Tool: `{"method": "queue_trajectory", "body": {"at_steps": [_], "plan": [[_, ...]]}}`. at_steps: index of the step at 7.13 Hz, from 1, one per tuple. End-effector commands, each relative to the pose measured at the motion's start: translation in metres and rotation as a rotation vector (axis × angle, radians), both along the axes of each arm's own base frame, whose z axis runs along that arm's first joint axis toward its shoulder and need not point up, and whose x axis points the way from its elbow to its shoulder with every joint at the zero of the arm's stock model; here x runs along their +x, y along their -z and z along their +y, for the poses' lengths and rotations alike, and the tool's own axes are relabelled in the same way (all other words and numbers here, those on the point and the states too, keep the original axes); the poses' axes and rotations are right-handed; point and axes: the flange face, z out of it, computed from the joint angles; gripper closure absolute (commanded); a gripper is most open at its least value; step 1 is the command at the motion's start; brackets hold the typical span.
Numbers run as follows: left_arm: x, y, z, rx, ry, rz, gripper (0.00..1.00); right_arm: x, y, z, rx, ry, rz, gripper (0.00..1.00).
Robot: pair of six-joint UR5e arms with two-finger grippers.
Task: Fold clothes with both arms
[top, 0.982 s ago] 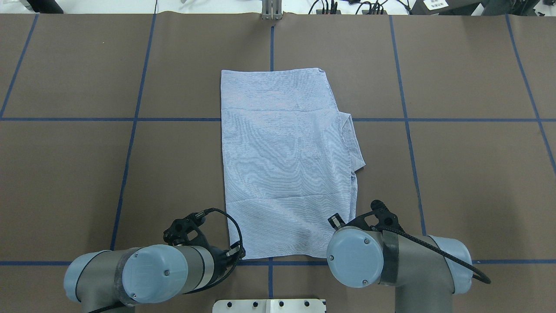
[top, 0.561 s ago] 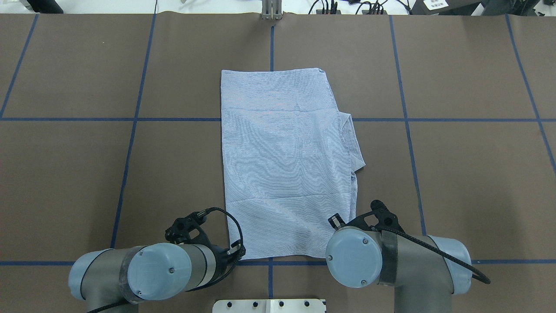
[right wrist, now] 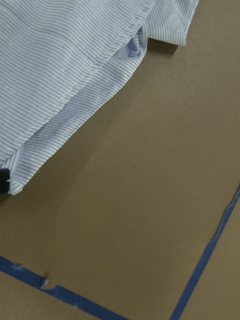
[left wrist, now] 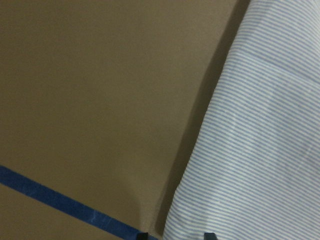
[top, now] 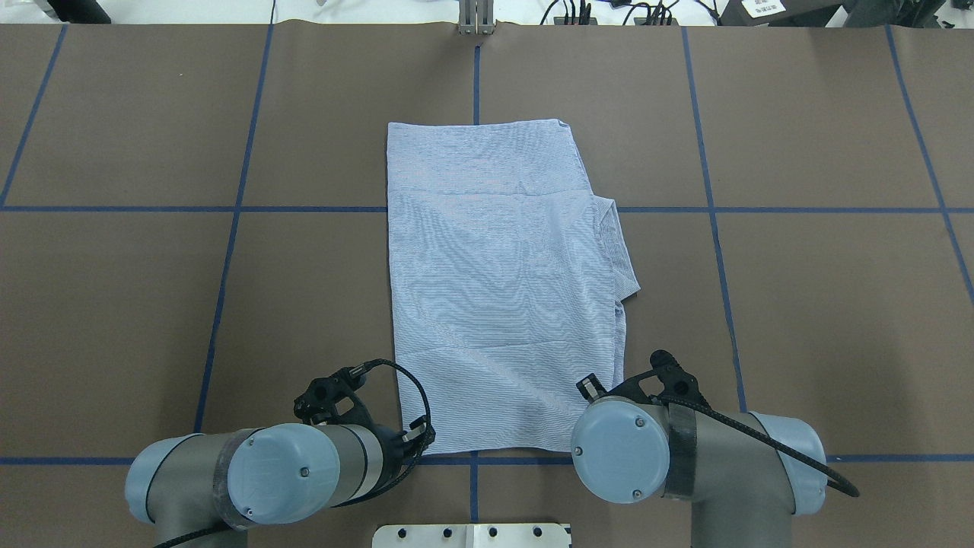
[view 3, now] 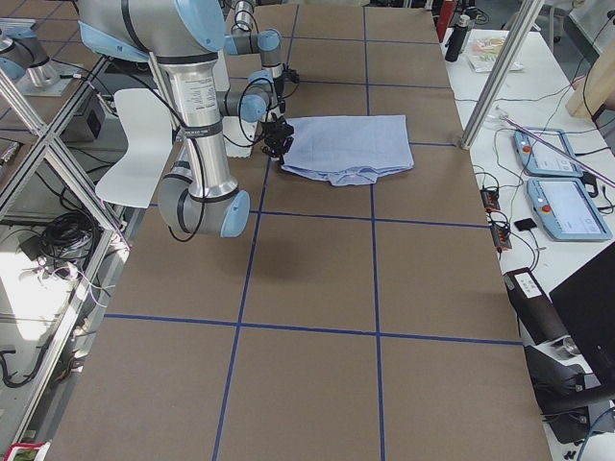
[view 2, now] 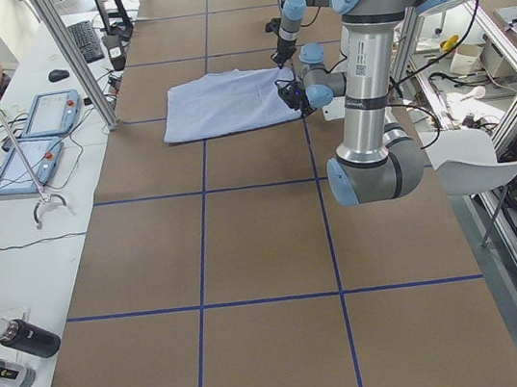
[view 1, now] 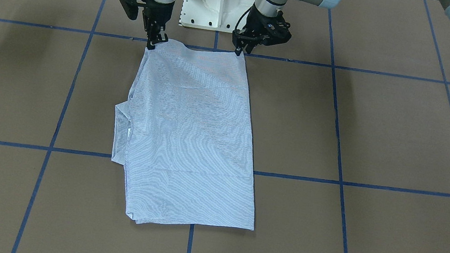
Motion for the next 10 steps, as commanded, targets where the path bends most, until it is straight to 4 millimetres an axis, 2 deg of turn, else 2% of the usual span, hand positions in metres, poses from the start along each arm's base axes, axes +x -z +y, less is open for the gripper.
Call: {"method": "queue_trajectory", "body": {"at_steps": [1, 2, 3, 5, 6, 7, 8, 9, 10], "plan": [[0.009, -0.001, -0.002, 0.003, 0.004, 0.0, 0.54, 0.0, 0.002, 0.001, -0.001, 0.001, 0.007, 1.0], [0.009, -0.001, -0.002, 0.001, 0.005, 0.0, 0.64, 0.0, 0.002, 0.001, -0.001, 0.001, 0.007, 1.0], [0.009, 0.0, -0.002, 0.001, 0.007, 0.002, 1.0, 0.0, 0.002, 0.001, -0.001, 0.001, 0.007, 1.0], [-0.002, 0.014, -0.005, 0.015, 0.005, 0.029, 1.0, 0.0, 0.002, 0.001, -0.001, 0.001, 0.007, 1.0], [-0.026, 0.035, -0.008, 0.029, 0.009, 0.076, 1.0, 0.005, 0.004, -0.001, 0.0, -0.003, -0.001, 1.0], [-0.05, 0.058, -0.005, 0.036, 0.011, 0.125, 1.0, 0.023, 0.022, -0.002, 0.008, -0.015, -0.029, 1.0], [-0.073, 0.079, -0.007, 0.045, 0.022, 0.178, 1.0, 0.051, 0.042, -0.004, 0.007, -0.026, -0.026, 1.0], [-0.095, 0.092, -0.031, 0.055, 0.072, 0.21, 1.0, 0.071, 0.057, -0.027, 0.014, -0.064, -0.051, 1.0], [-0.118, 0.097, -0.063, 0.061, 0.099, 0.22, 1.0, 0.08, 0.074, -0.051, 0.063, -0.041, -0.062, 1.0]]}}
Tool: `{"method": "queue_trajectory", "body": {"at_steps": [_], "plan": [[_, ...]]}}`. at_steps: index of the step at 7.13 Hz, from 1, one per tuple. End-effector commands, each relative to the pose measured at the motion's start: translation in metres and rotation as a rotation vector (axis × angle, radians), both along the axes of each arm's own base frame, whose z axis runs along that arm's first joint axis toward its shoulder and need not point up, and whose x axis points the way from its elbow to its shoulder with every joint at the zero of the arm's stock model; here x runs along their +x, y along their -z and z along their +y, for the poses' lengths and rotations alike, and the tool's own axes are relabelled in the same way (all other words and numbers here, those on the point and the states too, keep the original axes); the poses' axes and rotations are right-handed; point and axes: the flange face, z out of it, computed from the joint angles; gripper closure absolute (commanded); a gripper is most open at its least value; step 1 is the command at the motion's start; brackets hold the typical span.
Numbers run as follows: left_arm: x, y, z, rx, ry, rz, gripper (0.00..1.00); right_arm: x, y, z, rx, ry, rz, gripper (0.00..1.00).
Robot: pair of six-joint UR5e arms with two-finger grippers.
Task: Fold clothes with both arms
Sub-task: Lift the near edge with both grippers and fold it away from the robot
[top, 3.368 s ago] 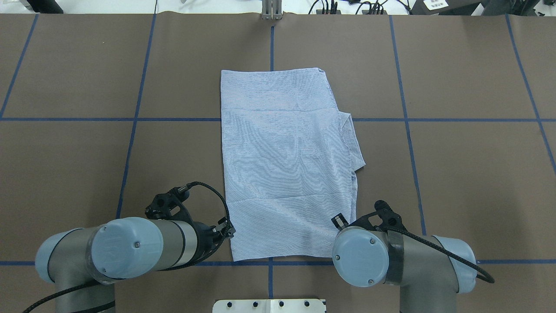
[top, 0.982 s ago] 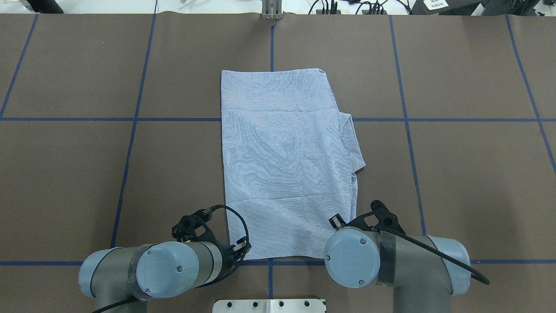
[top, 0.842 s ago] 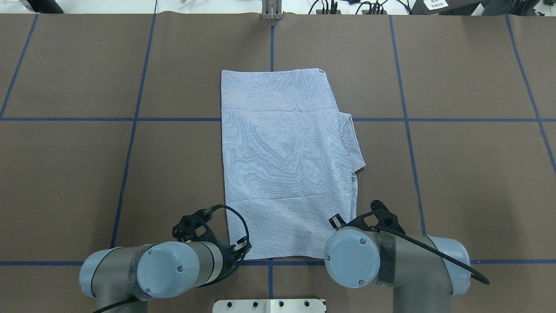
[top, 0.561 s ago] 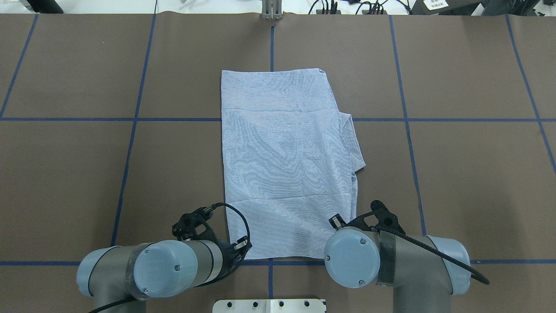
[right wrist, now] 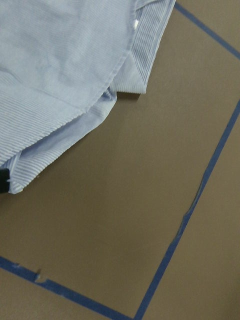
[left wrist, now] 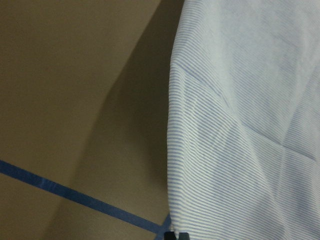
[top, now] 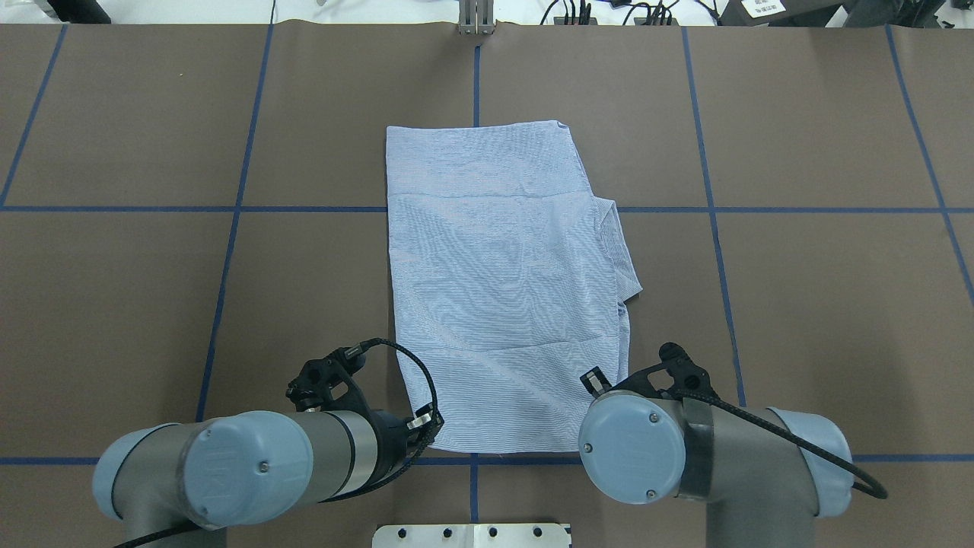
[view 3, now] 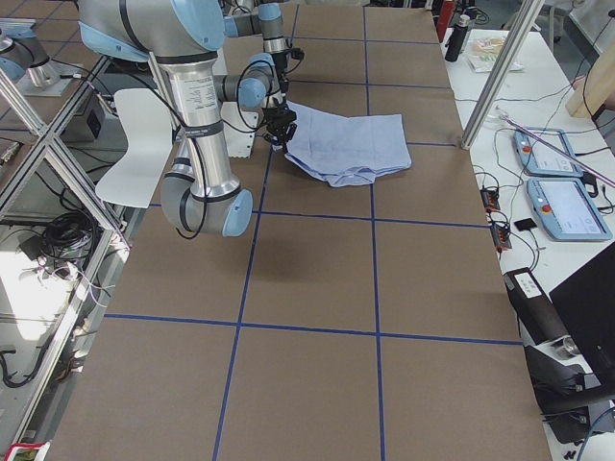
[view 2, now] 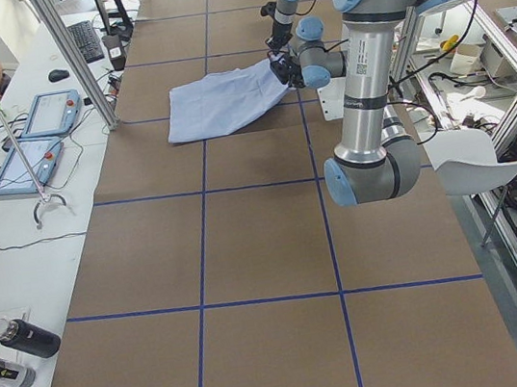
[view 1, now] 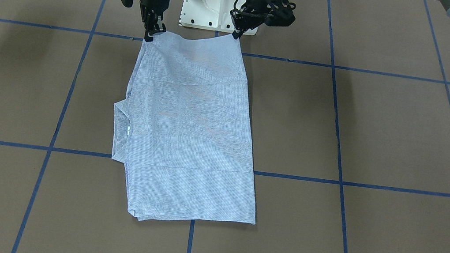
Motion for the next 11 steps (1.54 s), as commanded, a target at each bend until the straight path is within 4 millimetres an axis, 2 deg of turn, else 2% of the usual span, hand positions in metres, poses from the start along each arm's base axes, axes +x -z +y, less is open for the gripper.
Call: {"method": "queue_trajectory", "body": {"at_steps": [1, 2, 3, 4, 5, 6, 7, 8, 9, 10, 11], "plan": [[-0.055, 0.012, -0.067, 0.016, 0.05, 0.03, 1.0, 0.034, 0.026, -0.054, 0.018, 0.012, -0.037, 1.0], [-0.07, 0.009, -0.092, 0.006, 0.081, 0.028, 1.0, 0.037, 0.044, -0.084, 0.015, 0.02, -0.057, 1.0], [-0.079, 0.009, -0.112, 0.012, 0.118, 0.022, 1.0, 0.028, 0.047, -0.119, 0.011, 0.023, -0.032, 1.0], [-0.079, 0.009, -0.133, 0.038, 0.138, 0.0, 1.0, 0.028, 0.048, -0.155, 0.029, 0.022, -0.034, 1.0], [-0.074, 0.003, -0.151, 0.035, 0.158, -0.021, 1.0, 0.022, 0.042, -0.188, 0.017, 0.029, -0.049, 1.0], [-0.073, 0.006, -0.172, 0.032, 0.188, -0.031, 1.0, 0.012, 0.041, -0.224, 0.012, 0.022, -0.055, 1.0], [-0.07, 0.003, -0.197, 0.063, 0.201, -0.065, 1.0, 0.009, 0.047, -0.262, 0.005, 0.025, -0.048, 1.0], [-0.063, -0.002, -0.231, 0.072, 0.235, -0.072, 1.0, 0.013, 0.052, -0.296, -0.004, 0.036, -0.032, 1.0], [-0.048, -0.011, -0.264, 0.096, 0.249, -0.082, 1.0, 0.003, 0.049, -0.329, -0.002, 0.027, -0.03, 1.0], [-0.047, -0.022, -0.287, 0.11, 0.264, -0.095, 1.0, -0.02, 0.039, -0.362, 0.001, 0.016, -0.033, 1.0], [-0.03, -0.03, -0.307, 0.109, 0.269, -0.1, 1.0, -0.021, 0.027, -0.381, 0.01, 0.003, -0.038, 1.0]]}}
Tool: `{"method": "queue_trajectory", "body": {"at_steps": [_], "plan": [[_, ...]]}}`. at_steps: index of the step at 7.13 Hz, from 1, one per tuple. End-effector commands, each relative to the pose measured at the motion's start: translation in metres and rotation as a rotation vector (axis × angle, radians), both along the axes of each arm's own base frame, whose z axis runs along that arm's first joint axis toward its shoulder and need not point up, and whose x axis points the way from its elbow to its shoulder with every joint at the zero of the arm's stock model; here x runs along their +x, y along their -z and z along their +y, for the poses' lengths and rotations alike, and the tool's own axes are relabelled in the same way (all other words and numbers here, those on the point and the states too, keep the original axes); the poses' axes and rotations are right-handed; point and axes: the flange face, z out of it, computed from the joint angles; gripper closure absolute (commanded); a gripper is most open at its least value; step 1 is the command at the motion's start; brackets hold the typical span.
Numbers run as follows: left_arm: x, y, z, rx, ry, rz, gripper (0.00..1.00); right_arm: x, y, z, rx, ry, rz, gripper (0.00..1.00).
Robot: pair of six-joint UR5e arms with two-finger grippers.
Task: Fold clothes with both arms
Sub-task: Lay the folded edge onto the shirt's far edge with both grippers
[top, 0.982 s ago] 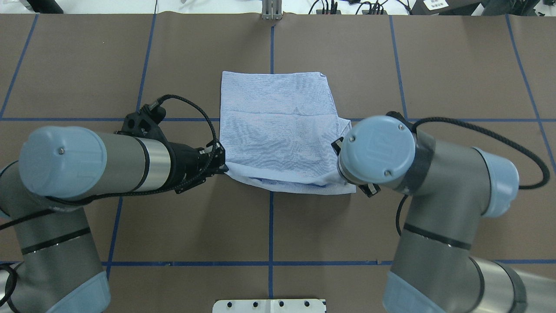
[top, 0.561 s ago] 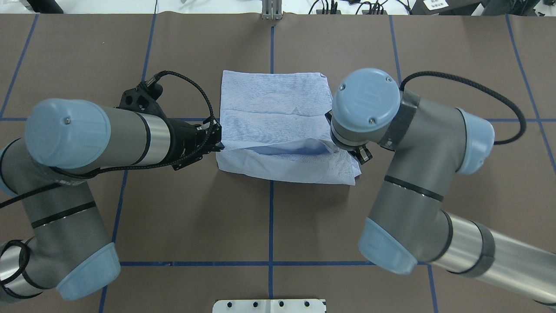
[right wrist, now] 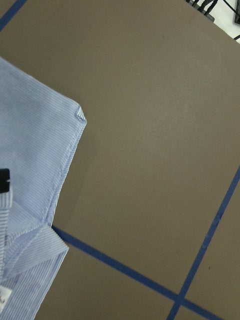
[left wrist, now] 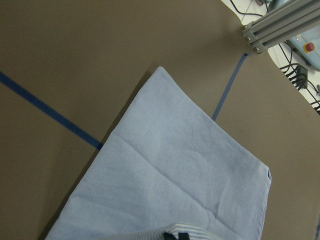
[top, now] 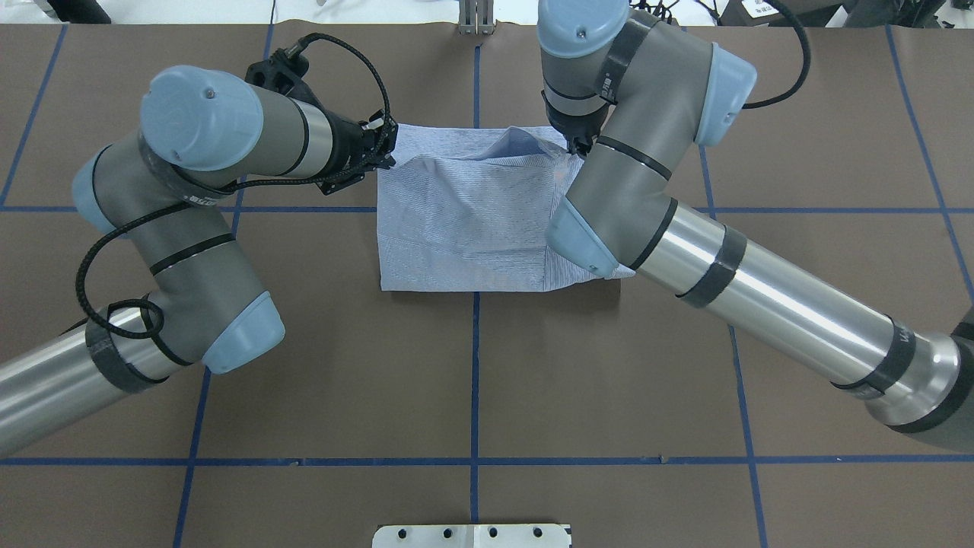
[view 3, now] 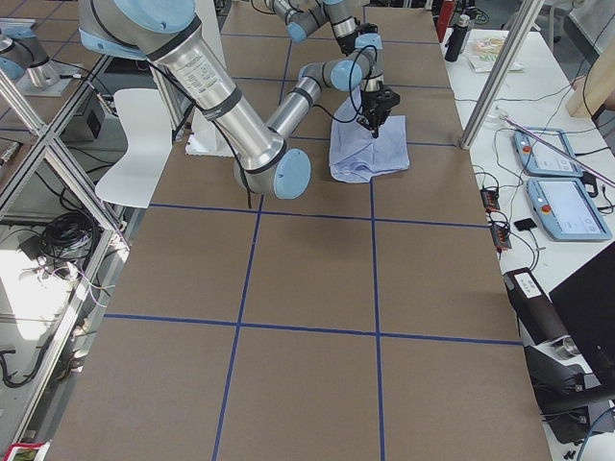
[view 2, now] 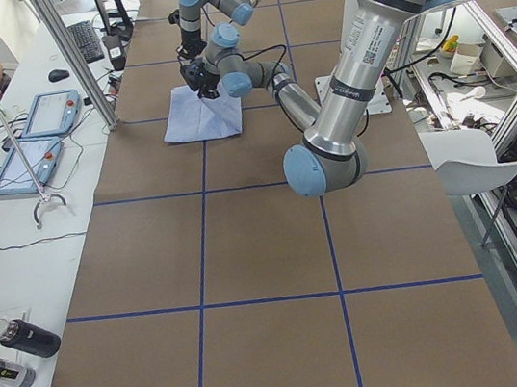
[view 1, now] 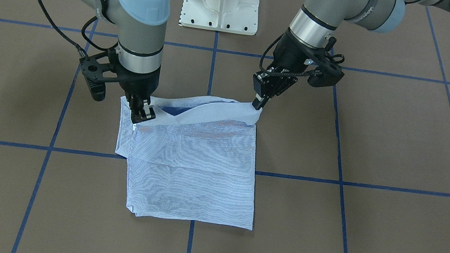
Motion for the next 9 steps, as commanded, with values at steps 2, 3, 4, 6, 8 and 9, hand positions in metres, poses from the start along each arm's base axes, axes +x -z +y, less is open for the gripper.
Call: {"method": "queue_trajectory", "body": {"at_steps": [2, 3, 4, 6, 8, 9], "plan": [[0.05, -0.044, -0.061, 0.028, 0.015, 0.006, 1.0, -0.015, -0.027, -0.053, 0.01, -0.01, 0.007, 1.0], [0.056, -0.055, -0.068, 0.048, 0.005, -0.023, 1.0, -0.019, -0.025, -0.066, 0.029, -0.017, -0.01, 1.0], [0.058, -0.057, -0.068, 0.06, 0.0, -0.027, 1.0, -0.023, -0.029, -0.071, 0.047, -0.011, -0.02, 1.0], [0.071, -0.077, -0.084, 0.062, 0.004, -0.046, 1.0, -0.036, -0.044, -0.085, 0.073, -0.003, -0.037, 0.96], [0.05, -0.083, -0.103, 0.122, 0.008, -0.086, 0.64, -0.043, -0.035, -0.109, 0.087, -0.015, -0.049, 0.71], [0.047, -0.082, -0.105, 0.125, 0.01, -0.087, 0.49, -0.043, -0.045, -0.114, 0.081, -0.016, -0.039, 0.66]]}}
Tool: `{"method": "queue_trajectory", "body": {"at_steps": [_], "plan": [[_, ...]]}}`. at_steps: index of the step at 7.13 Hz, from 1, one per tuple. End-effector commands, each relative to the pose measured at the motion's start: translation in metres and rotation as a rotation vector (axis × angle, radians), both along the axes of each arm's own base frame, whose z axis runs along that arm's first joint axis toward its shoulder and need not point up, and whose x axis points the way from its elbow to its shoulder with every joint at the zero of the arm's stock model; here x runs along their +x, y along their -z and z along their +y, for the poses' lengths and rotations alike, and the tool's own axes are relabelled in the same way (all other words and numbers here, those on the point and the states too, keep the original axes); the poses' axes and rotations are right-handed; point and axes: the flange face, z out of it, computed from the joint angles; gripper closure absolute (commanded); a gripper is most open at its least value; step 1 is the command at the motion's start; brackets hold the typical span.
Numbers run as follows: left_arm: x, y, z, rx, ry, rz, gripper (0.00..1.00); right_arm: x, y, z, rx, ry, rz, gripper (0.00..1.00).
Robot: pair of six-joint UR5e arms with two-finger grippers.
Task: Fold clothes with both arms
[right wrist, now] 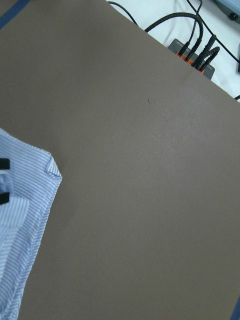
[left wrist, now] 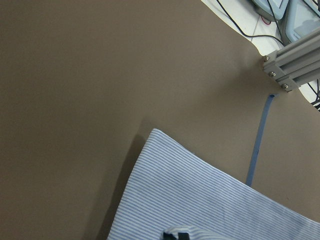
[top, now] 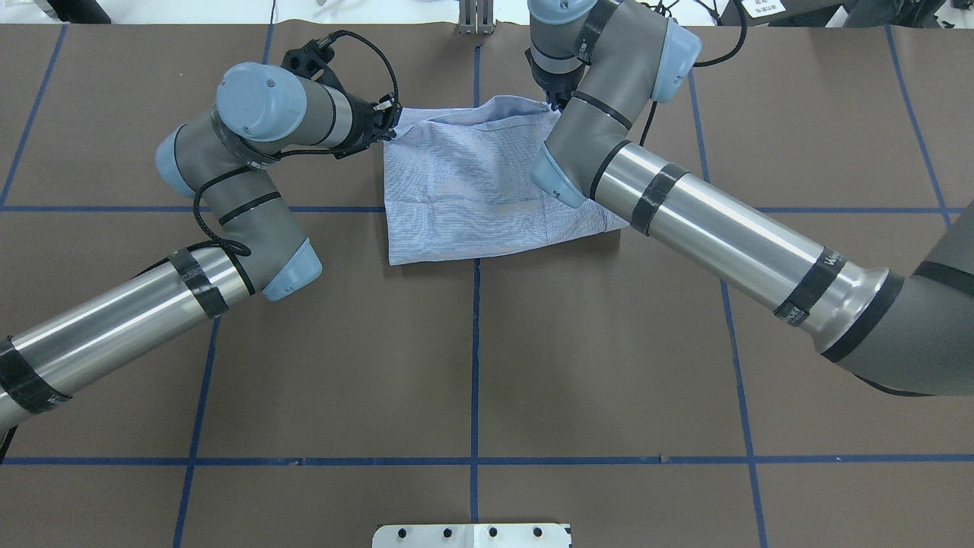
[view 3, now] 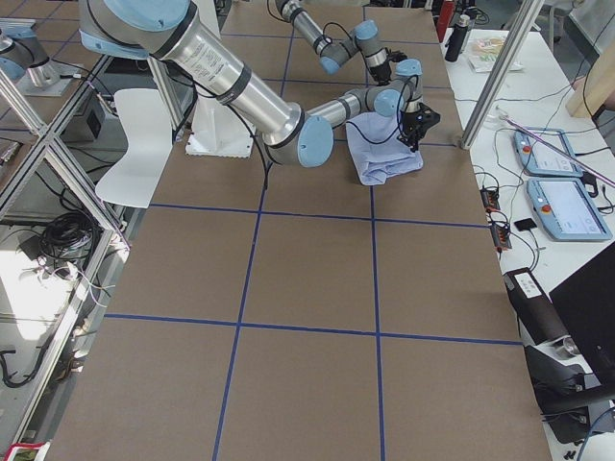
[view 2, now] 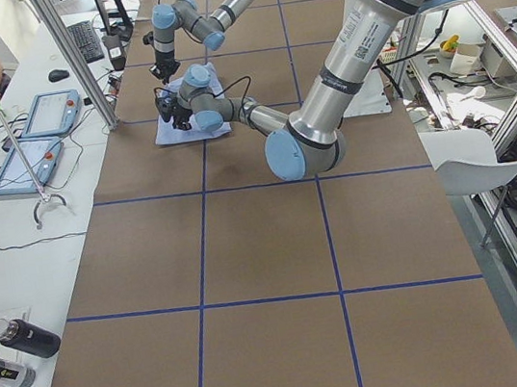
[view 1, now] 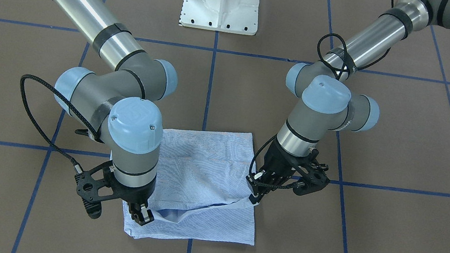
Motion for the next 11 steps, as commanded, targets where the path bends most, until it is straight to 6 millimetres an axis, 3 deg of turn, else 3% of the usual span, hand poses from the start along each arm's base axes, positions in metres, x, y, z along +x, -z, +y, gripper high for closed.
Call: {"method": "queue_trajectory", "body": {"at_steps": [1, 2, 3, 4, 5, 6, 7, 8, 10, 11], "plan": [[-0.008, 0.0, -0.006, 0.019, 0.003, -0.008, 0.42, 0.007, -0.009, -0.018, 0.014, -0.012, -0.005, 0.56], [-0.023, 0.005, -0.016, 0.026, 0.02, 0.001, 0.42, 0.029, 0.005, -0.034, 0.034, -0.017, -0.013, 0.51], [-0.035, 0.019, -0.017, 0.051, 0.018, 0.016, 0.42, 0.048, 0.004, -0.044, 0.055, 0.039, -0.013, 0.01], [-0.052, 0.022, -0.022, 0.084, -0.013, 0.007, 0.42, 0.076, -0.002, -0.058, 0.069, 0.088, -0.014, 0.0], [-0.082, 0.022, -0.024, 0.131, -0.099, 0.0, 0.42, 0.116, -0.02, -0.07, 0.08, 0.15, -0.033, 0.0], [-0.121, 0.009, -0.011, 0.181, -0.184, 0.002, 0.42, 0.151, -0.056, -0.063, 0.127, 0.233, -0.018, 0.0], [-0.147, -0.006, 0.002, 0.282, -0.265, -0.039, 0.42, 0.18, -0.073, -0.057, 0.149, 0.302, 0.032, 0.0], [-0.172, -0.034, 0.009, 0.367, -0.315, -0.107, 0.42, 0.22, -0.094, -0.045, 0.169, 0.387, 0.063, 0.0], [-0.241, -0.084, 0.033, 0.517, -0.401, -0.242, 0.42, 0.331, -0.175, -0.016, 0.24, 0.505, 0.07, 0.0], [-0.273, -0.08, 0.026, 0.532, -0.428, -0.339, 0.41, 0.38, -0.208, -0.001, 0.29, 0.554, 0.092, 0.0]]}}
